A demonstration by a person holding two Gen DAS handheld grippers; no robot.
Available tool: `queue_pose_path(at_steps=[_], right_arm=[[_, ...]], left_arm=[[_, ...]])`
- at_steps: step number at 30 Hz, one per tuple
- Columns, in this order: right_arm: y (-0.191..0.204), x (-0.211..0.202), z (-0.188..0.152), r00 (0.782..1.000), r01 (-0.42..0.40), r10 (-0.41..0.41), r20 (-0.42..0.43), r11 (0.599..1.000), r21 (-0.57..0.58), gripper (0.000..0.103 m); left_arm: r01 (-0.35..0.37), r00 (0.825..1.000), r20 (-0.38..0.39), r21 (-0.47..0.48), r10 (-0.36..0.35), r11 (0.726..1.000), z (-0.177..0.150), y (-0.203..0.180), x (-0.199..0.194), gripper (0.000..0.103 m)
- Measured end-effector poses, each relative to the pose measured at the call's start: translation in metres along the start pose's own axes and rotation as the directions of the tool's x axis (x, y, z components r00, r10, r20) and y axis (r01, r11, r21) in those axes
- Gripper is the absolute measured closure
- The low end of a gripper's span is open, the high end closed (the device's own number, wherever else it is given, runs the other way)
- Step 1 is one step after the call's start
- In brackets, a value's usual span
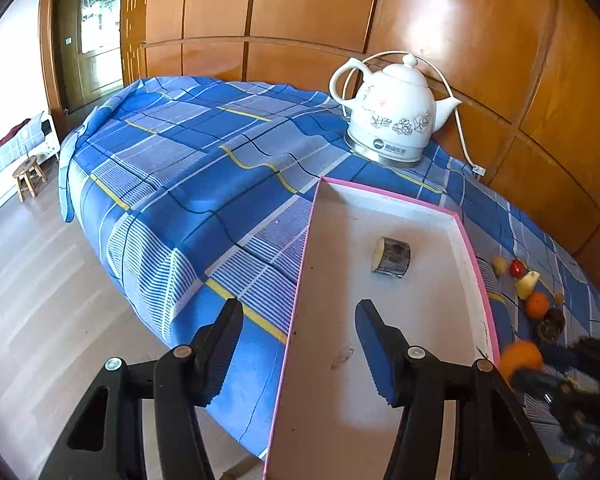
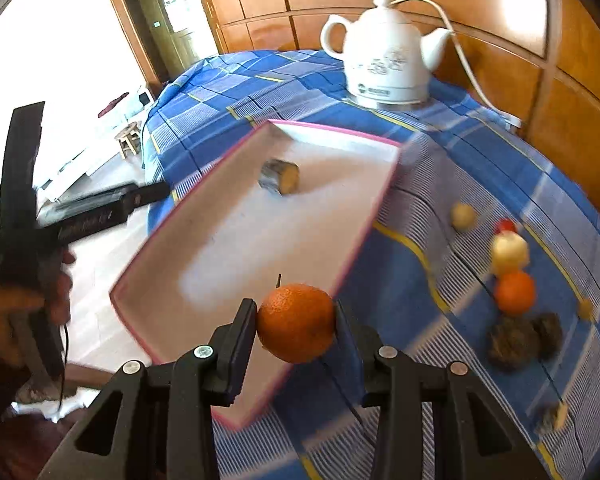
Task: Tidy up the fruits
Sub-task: 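Carry the orange into the pink tray and open the right gripper, then reach the left gripper to the small yellow-brown round fruit and grasp it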
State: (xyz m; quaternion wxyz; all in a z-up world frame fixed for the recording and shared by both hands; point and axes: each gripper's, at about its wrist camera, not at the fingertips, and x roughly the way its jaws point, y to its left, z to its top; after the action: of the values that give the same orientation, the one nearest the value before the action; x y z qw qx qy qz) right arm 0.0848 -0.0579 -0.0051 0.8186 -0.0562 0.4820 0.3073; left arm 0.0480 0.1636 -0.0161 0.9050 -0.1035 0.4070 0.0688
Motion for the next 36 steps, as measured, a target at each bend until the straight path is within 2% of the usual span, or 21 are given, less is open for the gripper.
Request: queue_pose_path(at_steps=[6, 11, 21, 26, 36], right_arm=[[0.01, 0.031, 0.034, 0.999, 0.048, -0.048, -0.005, 0.998, 0.033, 0.061], [0.01, 0.041, 0.042, 0.996, 0.092, -0.092, -0.002, 0.995, 0.049, 0.061], [0.009, 0.018, 0.03, 0.993, 0.112, -0.114, 0.04, 0.992, 0.061, 0.061], [0.005, 0.007, 0.018, 0.991, 0.118, -0.122, 0.047, 0.99, 0.076, 0.061], [-0.021, -0.021, -0.004, 0.985, 0.149, -0.157, 0.065, 0.982, 0.113, 0.061]], left_arm=[[0.032, 0.999, -0.004, 0.028, -0.032, 0.999, -0.006, -0.006, -0.002, 0.042], [0.048, 0.999, 0.011, 0.05, -0.049, 0.998, -0.009, -0.013, -0.007, 0.042], [0.071, 0.997, 0.002, 0.082, -0.071, 0.994, -0.012, -0.027, -0.01, 0.042], [0.079, 0.997, -0.005, 0.097, -0.079, 0.992, -0.014, -0.034, -0.012, 0.037], [0.091, 0.996, -0.012, 0.142, -0.09, 0.986, -0.017, -0.053, -0.016, 0.037]])
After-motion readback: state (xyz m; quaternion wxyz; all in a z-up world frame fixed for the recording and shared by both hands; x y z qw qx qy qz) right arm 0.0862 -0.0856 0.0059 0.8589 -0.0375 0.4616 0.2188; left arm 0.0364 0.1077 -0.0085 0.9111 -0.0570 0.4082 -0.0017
